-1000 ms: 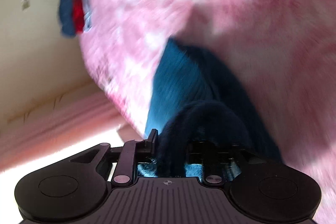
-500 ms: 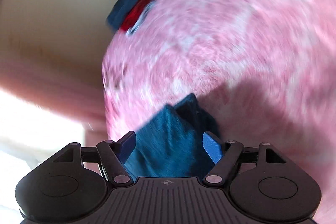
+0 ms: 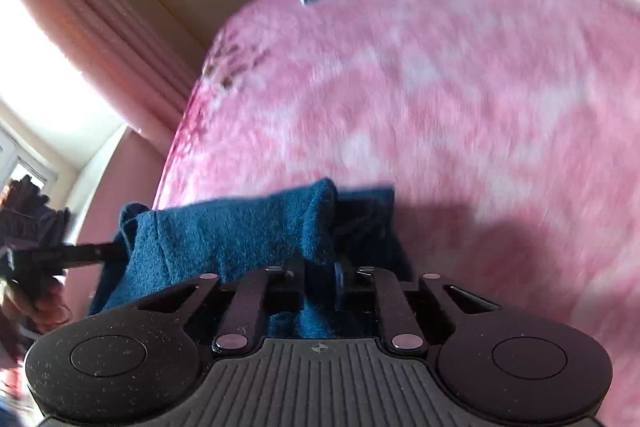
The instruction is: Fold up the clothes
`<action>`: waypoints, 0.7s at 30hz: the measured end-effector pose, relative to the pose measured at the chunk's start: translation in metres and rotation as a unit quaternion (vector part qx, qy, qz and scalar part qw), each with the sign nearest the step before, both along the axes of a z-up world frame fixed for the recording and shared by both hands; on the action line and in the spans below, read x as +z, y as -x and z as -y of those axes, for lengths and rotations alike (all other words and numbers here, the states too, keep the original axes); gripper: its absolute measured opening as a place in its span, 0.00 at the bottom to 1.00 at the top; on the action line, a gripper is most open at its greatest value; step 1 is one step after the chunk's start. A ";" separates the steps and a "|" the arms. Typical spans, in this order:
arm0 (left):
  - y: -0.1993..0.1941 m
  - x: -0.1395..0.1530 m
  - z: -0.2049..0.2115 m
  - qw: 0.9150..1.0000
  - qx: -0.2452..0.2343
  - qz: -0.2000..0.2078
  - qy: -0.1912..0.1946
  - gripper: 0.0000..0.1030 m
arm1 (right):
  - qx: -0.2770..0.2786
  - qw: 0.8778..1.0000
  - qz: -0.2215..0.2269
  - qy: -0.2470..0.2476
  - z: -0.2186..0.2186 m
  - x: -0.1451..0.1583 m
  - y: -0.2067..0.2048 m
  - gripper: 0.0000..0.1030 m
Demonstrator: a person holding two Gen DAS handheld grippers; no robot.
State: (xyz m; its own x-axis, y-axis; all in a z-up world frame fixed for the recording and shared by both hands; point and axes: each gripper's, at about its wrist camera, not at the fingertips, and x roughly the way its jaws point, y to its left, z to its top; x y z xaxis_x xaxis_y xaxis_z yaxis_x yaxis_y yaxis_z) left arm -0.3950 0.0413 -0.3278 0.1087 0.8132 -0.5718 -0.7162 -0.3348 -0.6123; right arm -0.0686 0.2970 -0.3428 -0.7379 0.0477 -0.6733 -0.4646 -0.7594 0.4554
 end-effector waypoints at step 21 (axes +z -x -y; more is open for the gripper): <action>0.021 -0.030 -0.019 0.999 0.043 0.018 0.011 0.40 | -0.083 0.993 0.065 -0.050 -0.007 -0.021 0.037 0.03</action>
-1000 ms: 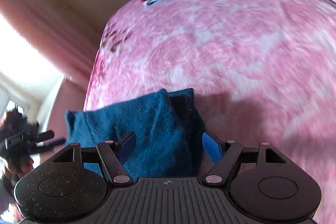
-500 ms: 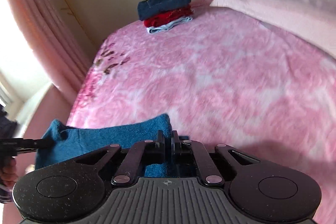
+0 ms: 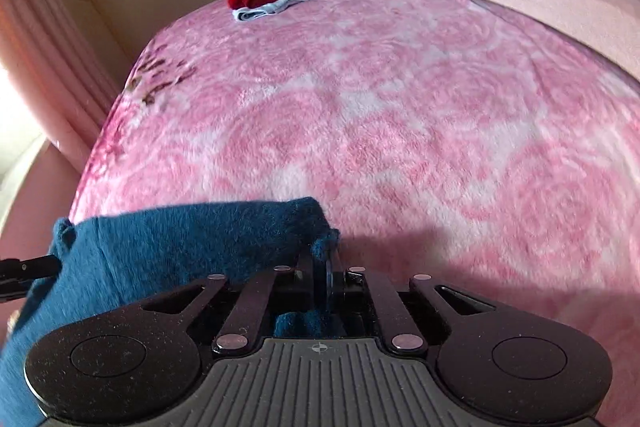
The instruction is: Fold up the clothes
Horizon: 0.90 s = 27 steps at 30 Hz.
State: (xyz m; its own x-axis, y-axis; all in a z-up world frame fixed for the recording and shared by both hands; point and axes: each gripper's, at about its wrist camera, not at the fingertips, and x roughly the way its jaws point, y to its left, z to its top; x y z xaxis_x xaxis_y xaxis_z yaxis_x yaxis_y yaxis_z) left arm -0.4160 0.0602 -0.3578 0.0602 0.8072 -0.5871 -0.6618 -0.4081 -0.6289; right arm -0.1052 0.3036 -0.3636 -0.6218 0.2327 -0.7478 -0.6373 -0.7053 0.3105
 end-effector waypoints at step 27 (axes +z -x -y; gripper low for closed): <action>0.023 -0.001 -0.012 0.998 0.045 0.049 0.018 0.24 | 0.004 1.000 -0.021 -0.019 -0.017 0.012 0.014 0.03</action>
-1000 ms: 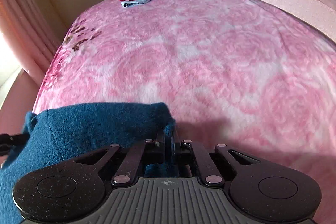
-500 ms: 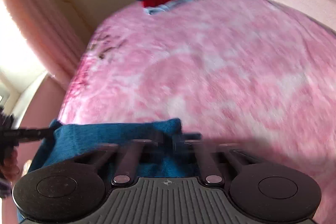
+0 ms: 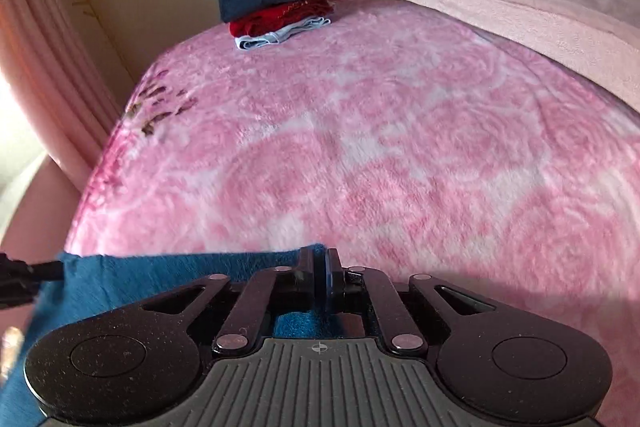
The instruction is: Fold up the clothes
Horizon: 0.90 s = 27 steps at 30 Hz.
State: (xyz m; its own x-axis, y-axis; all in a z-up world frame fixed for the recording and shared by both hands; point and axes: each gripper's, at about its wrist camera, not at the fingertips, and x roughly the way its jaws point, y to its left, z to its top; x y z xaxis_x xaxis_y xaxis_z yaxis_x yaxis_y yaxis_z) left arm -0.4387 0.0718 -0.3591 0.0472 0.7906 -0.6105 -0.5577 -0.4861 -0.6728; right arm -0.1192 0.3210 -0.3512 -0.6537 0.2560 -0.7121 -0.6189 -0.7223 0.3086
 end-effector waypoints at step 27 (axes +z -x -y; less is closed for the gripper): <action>0.011 0.011 0.004 0.999 0.005 -0.040 -0.021 0.18 | -0.005 0.999 -0.005 -0.038 0.004 -0.010 0.002 0.00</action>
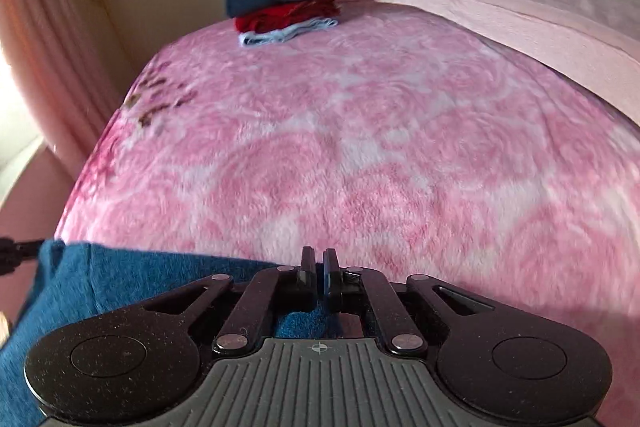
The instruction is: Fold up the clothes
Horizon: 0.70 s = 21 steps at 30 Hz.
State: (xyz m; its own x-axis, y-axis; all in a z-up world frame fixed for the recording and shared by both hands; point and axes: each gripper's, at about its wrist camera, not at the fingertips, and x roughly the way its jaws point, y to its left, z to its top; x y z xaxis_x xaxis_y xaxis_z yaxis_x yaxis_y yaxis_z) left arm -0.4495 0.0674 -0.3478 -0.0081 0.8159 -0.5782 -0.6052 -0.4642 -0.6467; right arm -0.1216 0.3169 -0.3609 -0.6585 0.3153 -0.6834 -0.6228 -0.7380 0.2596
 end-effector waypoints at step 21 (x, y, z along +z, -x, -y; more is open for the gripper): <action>-0.022 -0.024 -0.020 0.995 0.004 -0.058 0.076 0.08 | 0.000 0.999 0.041 -0.019 0.002 -0.004 0.016 0.01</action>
